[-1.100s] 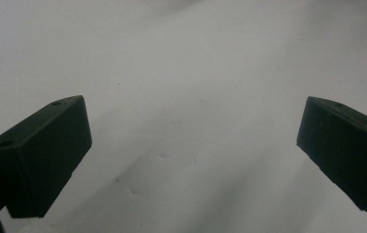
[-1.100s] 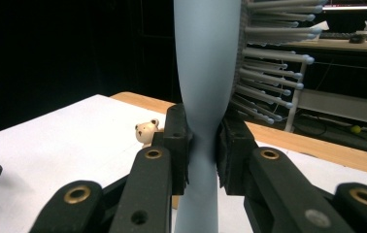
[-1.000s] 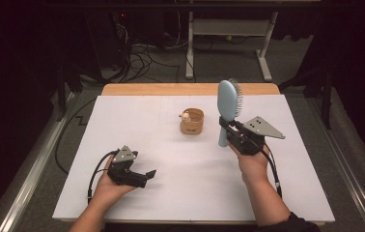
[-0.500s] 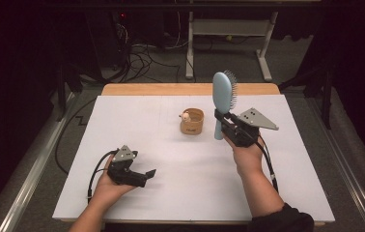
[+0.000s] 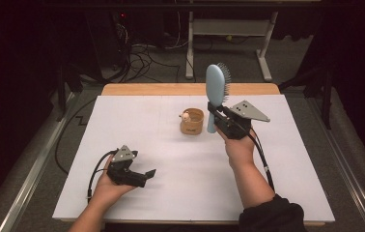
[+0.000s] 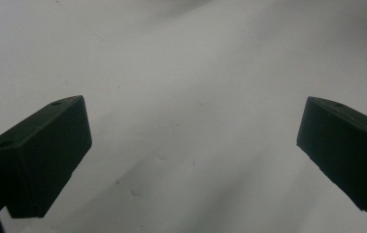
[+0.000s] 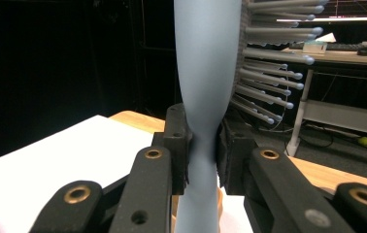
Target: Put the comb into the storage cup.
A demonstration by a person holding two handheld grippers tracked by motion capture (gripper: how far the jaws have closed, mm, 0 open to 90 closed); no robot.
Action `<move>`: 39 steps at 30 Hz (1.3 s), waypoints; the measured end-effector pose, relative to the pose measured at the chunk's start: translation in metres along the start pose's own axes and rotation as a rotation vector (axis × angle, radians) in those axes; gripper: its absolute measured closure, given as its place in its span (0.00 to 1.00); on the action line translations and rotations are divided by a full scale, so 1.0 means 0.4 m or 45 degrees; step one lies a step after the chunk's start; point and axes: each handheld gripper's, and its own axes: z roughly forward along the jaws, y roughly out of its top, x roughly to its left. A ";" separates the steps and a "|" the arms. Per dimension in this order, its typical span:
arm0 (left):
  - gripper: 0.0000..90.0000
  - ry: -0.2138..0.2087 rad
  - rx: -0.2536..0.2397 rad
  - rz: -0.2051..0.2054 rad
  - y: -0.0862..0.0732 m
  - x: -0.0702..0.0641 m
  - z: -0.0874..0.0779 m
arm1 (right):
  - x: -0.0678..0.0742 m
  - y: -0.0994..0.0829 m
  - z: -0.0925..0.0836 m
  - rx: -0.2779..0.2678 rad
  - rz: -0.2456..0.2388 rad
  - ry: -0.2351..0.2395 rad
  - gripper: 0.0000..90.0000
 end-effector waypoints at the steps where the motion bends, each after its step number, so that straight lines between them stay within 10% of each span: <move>1: 0.00 0.001 -0.001 0.000 0.000 0.000 0.000 | 0.001 0.001 0.004 -0.004 0.002 0.002 0.87; 39: 0.00 -0.007 -0.017 -0.001 0.000 0.004 -0.009 | -0.003 0.027 0.179 -0.020 0.041 -0.028 0.87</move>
